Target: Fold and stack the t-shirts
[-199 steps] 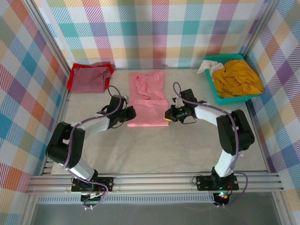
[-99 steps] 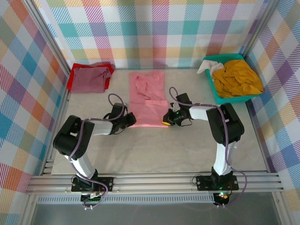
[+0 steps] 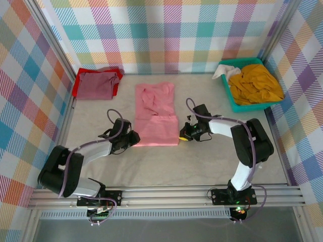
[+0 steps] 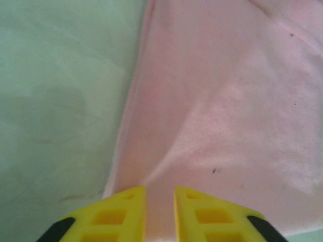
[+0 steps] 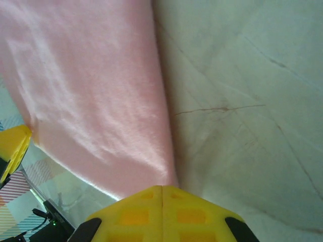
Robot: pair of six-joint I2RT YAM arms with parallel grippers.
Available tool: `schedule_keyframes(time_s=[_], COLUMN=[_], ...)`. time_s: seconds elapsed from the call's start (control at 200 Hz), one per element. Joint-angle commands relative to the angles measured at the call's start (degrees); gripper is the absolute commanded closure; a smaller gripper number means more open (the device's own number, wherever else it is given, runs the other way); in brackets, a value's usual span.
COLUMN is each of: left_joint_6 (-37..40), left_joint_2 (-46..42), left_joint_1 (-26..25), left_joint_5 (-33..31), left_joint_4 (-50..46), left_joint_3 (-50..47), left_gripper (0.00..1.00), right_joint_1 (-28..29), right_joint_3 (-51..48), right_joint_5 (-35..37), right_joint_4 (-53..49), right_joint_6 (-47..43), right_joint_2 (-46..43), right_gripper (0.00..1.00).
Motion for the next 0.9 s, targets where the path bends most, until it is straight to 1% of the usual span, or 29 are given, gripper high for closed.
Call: schedule_keyframes(time_s=[0.0,0.045,0.105,0.155,0.215,0.27,0.295,0.415,0.58,0.9], left_joint_6=[-2.9,-4.4,-6.0,-7.0,-7.4,-7.6,-7.5,-6.9,-6.1,-4.8], left_joint_2=[-3.3,-3.7,-3.8,-3.9,-3.6,-3.0,-2.7,-1.6,-0.1,3.5], left_joint_1=[0.7,1.1,1.2,1.2,1.3,1.3,1.3,1.2,1.2,0.8], left_joint_5=[-2.8,-2.1,-1.2,-0.1,0.5,0.6,0.6,1.1,1.6,1.8], left_joint_4=[-12.1,-14.6,-15.5,-14.2,-13.1,-11.0,-10.8,-9.6,-8.7,-7.9], left_joint_3=[2.7,2.4,1.6,0.4,-0.4,-0.3,-0.1,0.4,1.6,3.6], left_gripper=[0.76,0.75,0.71,0.67,0.67,0.62,0.62,0.62,0.61,0.61], right_joint_1=[0.1,0.0,0.1,0.1,0.1,0.2,0.2,0.3,0.2,0.3], right_joint_3=[2.6,2.9,3.1,3.1,2.7,2.6,2.6,2.6,2.4,0.6], right_joint_5=[1.2,1.7,1.8,1.8,1.6,1.6,1.5,1.6,2.8,2.7], right_joint_4=[-3.4,-3.4,-3.5,-3.3,-2.6,-2.2,-2.1,-2.1,-2.2,-0.7], right_joint_6=[-1.4,-1.7,-1.9,-2.0,-2.0,-2.0,-2.0,-2.5,-3.0,-2.4], right_joint_2=[-3.0,-3.2,-3.1,-2.9,-2.7,-2.5,-2.3,-2.4,-2.8,-3.3], right_gripper=[1.00,1.00,1.00,1.00,1.00,0.95,0.93,0.92,0.86,0.83])
